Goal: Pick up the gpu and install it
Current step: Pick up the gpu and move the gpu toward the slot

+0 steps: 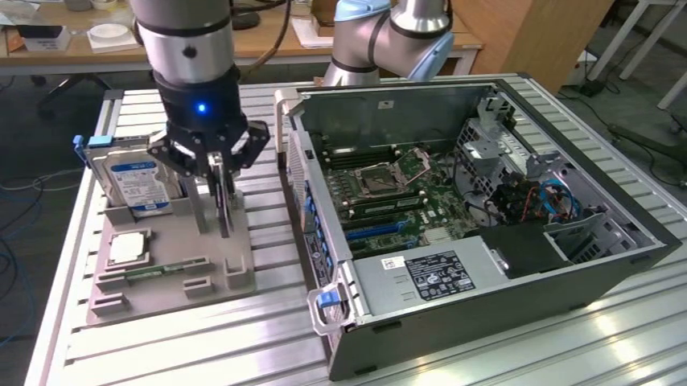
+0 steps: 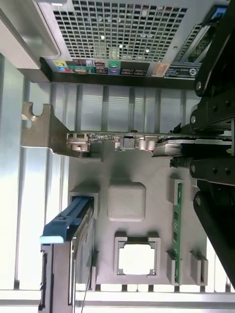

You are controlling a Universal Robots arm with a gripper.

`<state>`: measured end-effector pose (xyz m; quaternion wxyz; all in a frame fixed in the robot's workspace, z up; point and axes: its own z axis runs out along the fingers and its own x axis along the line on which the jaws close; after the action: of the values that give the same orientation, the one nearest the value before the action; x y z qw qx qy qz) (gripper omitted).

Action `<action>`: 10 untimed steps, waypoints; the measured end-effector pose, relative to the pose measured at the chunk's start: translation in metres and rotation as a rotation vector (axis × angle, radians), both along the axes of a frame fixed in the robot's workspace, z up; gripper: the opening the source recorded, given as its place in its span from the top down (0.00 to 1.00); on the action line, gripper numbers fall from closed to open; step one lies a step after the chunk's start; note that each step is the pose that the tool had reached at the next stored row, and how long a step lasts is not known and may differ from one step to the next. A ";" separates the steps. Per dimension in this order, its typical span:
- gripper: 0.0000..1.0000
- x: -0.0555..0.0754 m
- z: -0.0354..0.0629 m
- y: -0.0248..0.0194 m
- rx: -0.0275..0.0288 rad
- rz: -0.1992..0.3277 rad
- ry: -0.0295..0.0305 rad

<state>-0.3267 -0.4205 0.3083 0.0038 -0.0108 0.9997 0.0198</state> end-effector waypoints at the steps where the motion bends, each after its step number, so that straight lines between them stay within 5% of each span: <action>1: 0.73 0.000 0.0044 0.0000 0.0000 0.000 0.0001; 10: 0.73 0.000 0.0454 0.0000 0.0000 0.000 0.0001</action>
<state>-0.3267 -0.4205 0.3537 0.0038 -0.0108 0.9997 0.0197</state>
